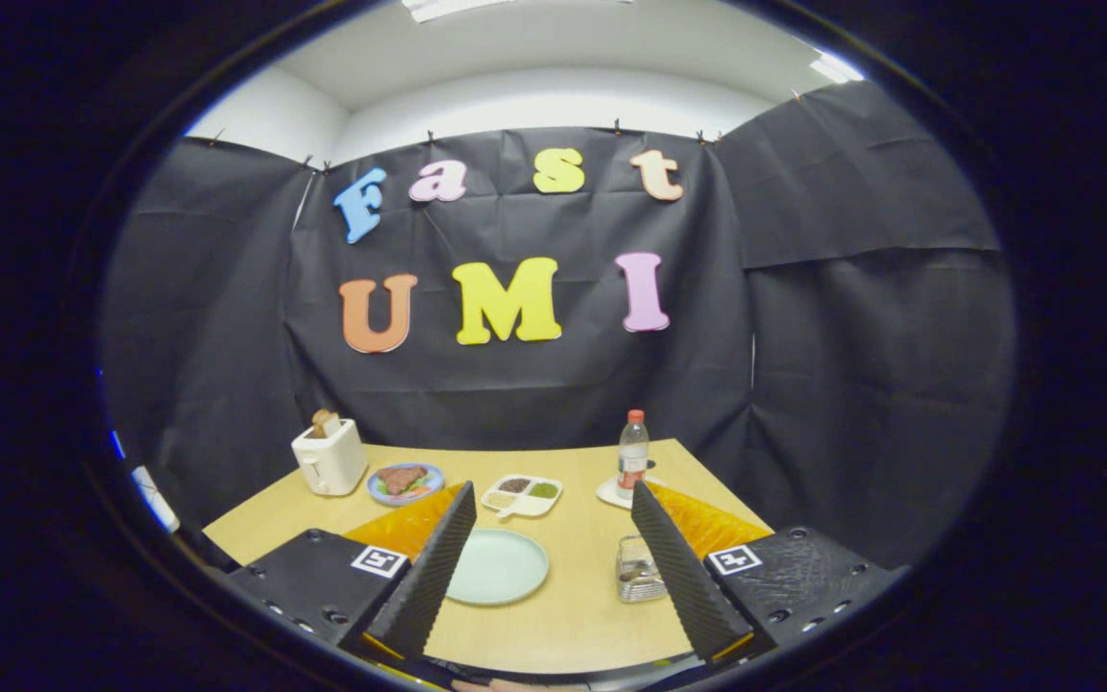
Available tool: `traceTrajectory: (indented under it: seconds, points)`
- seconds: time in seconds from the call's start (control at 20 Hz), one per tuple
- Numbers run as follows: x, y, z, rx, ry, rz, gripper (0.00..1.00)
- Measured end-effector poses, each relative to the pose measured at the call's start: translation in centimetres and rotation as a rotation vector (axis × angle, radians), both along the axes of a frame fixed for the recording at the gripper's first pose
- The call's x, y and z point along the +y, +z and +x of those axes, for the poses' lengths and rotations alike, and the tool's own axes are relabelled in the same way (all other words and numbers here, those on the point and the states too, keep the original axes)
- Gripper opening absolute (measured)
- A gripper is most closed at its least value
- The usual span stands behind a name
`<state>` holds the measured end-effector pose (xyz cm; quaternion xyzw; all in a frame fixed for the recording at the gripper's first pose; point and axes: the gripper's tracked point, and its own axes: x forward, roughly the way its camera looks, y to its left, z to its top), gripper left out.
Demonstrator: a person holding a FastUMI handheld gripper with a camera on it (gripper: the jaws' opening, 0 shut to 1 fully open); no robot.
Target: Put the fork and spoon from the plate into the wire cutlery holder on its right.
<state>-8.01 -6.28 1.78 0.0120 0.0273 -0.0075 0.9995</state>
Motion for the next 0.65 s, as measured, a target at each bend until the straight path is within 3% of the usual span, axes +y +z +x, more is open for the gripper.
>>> traceTrajectory:
  seconds: [0.65]
  points:
    - [4.0, 0.0, -1.9, -0.147, -0.027, -0.033, 0.97]
